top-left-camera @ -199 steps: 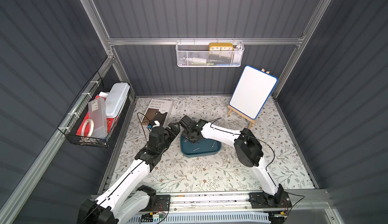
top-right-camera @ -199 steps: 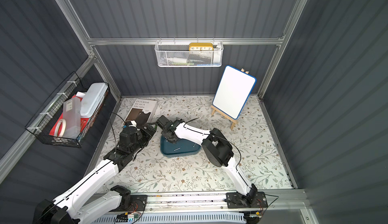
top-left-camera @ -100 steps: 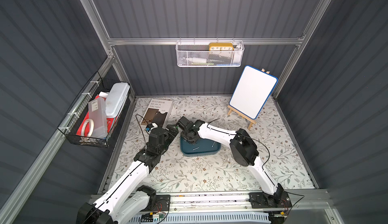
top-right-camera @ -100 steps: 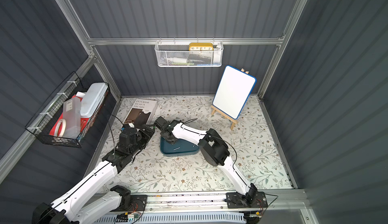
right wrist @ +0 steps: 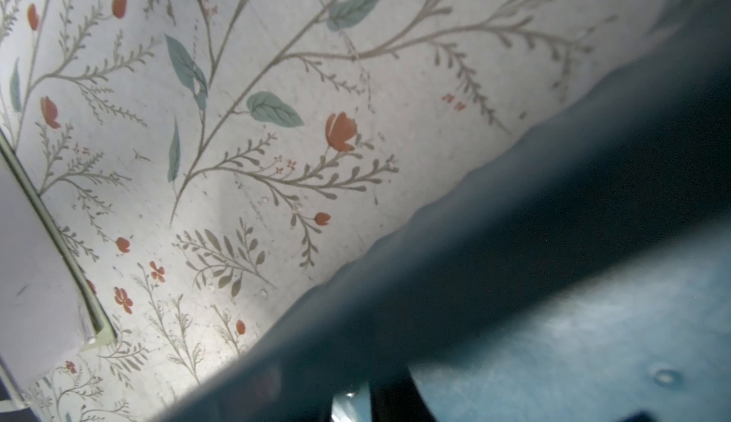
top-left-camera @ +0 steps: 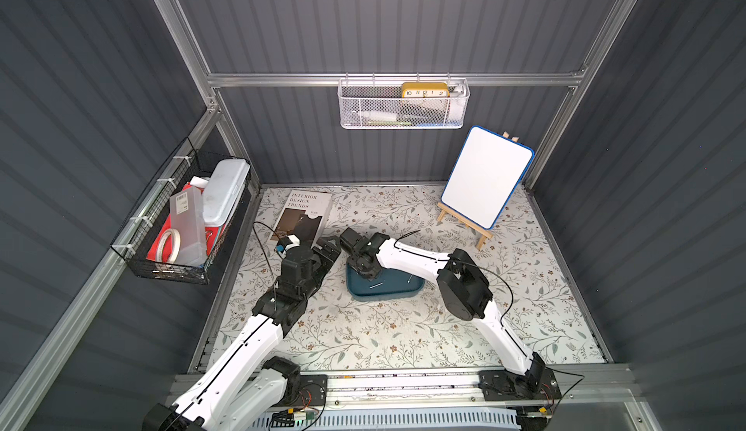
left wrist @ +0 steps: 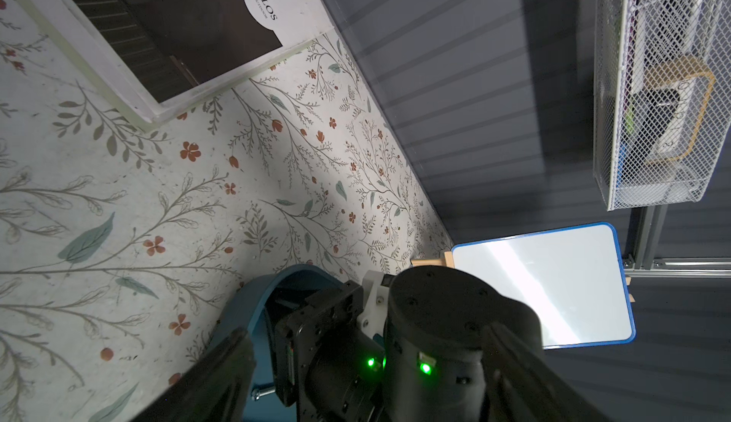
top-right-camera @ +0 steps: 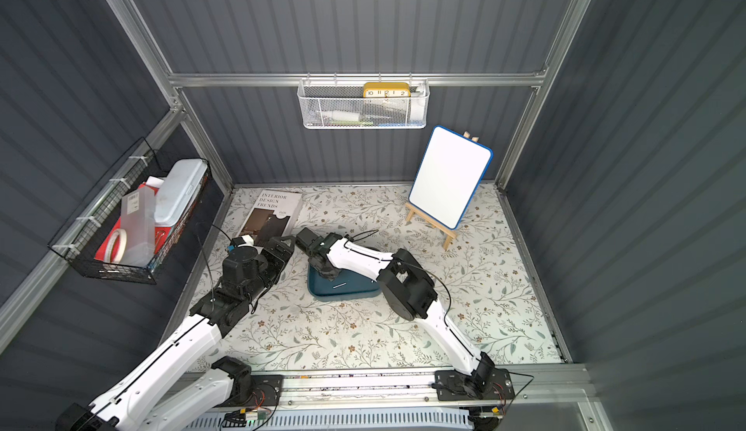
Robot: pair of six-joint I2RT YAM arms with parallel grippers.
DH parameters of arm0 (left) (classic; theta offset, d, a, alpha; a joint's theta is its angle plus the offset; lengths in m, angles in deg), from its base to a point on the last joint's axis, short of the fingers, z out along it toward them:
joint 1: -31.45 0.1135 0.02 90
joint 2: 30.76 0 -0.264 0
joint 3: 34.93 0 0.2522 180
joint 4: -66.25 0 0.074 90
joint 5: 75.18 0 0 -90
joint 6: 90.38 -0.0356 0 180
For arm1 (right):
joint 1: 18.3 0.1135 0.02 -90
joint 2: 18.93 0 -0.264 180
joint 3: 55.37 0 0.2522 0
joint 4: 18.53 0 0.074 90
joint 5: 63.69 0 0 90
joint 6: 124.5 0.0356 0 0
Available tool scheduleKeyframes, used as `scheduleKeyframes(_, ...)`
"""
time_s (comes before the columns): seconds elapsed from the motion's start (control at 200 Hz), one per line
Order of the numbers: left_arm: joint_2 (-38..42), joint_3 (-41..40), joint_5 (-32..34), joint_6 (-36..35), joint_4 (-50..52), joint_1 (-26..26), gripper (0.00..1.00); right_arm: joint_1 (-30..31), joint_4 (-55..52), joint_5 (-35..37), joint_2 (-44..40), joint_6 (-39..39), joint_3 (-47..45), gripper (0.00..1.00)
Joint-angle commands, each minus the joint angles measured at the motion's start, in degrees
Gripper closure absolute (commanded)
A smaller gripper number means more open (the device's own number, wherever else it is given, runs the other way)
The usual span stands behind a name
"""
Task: Take out the screws from the storage box
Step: Pick up the screw from the storage box.
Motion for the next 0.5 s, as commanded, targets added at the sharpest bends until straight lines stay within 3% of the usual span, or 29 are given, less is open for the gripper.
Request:
scheduleKeyframes(0.0, 0.86, 1.5, 0.04, 0.4, -0.18, -0.29, 0.07, 0.37, -6.06, -0.19, 2.41, -0.47, -0.99, 0.83)
scheduleKeyframes(0.16, 0.99, 1.03, -0.5, 0.49, -0.71, -0.29, 0.07, 0.24, -9.07, 2.54, 0.47, -2.41, -1.77, 0.83)
scheduleKeyframes(0.495, -0.84, 0.29, -2.43, -0.15, -2.72, -0.29, 0.07, -2.3, -6.6, -1.25, -4.91, -8.84, -12.43, 0.83)
